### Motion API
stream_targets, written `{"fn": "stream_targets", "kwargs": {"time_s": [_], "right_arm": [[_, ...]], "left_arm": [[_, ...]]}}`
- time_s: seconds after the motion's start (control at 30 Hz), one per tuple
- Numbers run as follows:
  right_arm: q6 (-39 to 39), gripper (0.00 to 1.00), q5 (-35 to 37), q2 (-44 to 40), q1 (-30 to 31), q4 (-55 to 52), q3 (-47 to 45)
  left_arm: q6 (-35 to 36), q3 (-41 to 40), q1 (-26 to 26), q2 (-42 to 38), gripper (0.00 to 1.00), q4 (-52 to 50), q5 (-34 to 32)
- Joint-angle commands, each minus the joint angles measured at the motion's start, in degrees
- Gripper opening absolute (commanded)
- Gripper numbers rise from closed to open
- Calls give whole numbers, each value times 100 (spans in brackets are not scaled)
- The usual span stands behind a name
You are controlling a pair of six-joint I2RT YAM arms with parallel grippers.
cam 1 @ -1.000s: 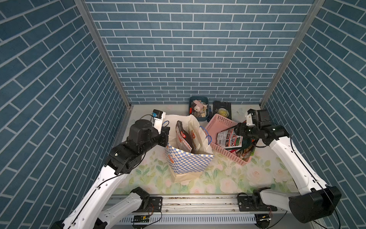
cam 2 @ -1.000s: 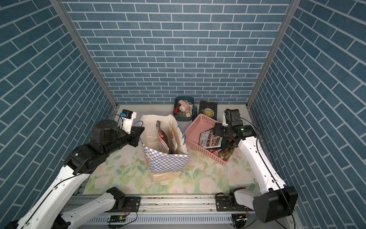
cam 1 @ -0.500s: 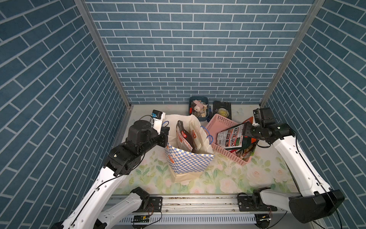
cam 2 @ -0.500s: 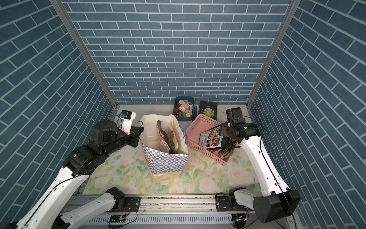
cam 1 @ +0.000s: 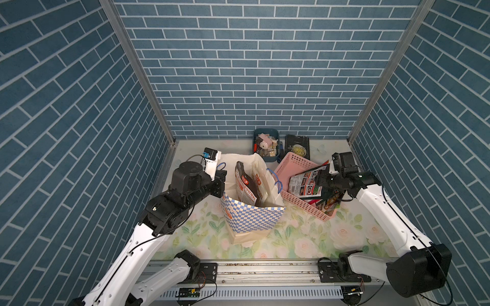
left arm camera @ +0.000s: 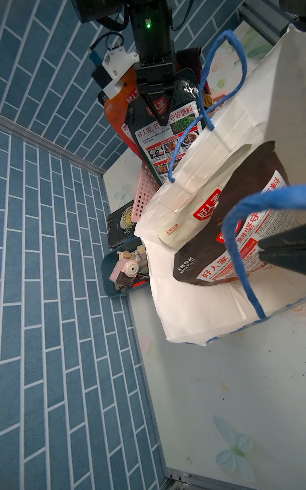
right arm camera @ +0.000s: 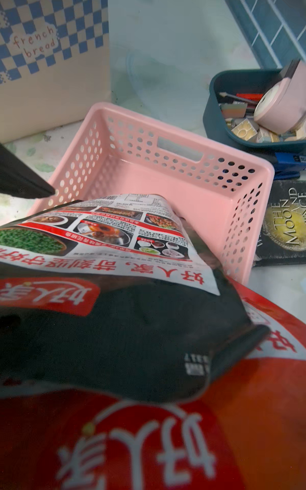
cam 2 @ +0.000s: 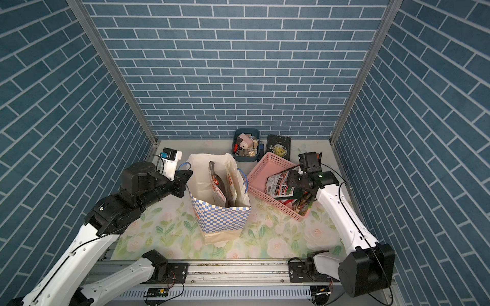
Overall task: Place the condiment packets inside the bag
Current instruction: Pick up the condiment packet from the storage box, then place the condiment packet in the paper bag.
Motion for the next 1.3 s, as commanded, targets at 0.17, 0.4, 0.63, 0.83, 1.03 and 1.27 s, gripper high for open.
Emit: {"fn": "stream_targets", "kwargs": {"time_s": [0.17,0.4,0.63,0.83,1.03,1.27], "right_arm": [[846,34,-99,-336,-19,1366,-798],[371,0,78,-347,-13,1196,-86],[-820,0,-1698,-279,-2,1368,1299],[-998,0,-3240,-21,60,1836,2529],[-988,0,-4276,360,680,2421,3696],[-1049,0,-4798,1202,1793,2634,5034]], "left_arm": [[-13,-49,38,-79,0,161,-107],[0,-11,39,-80,0,97,-164],[16,-19,36,-31,0,135,-231],[-12,-71,34,-13,0,226,-244],[-30,-76,34,35,0,312,-235],[-31,-46,33,72,0,350,-235]]}}
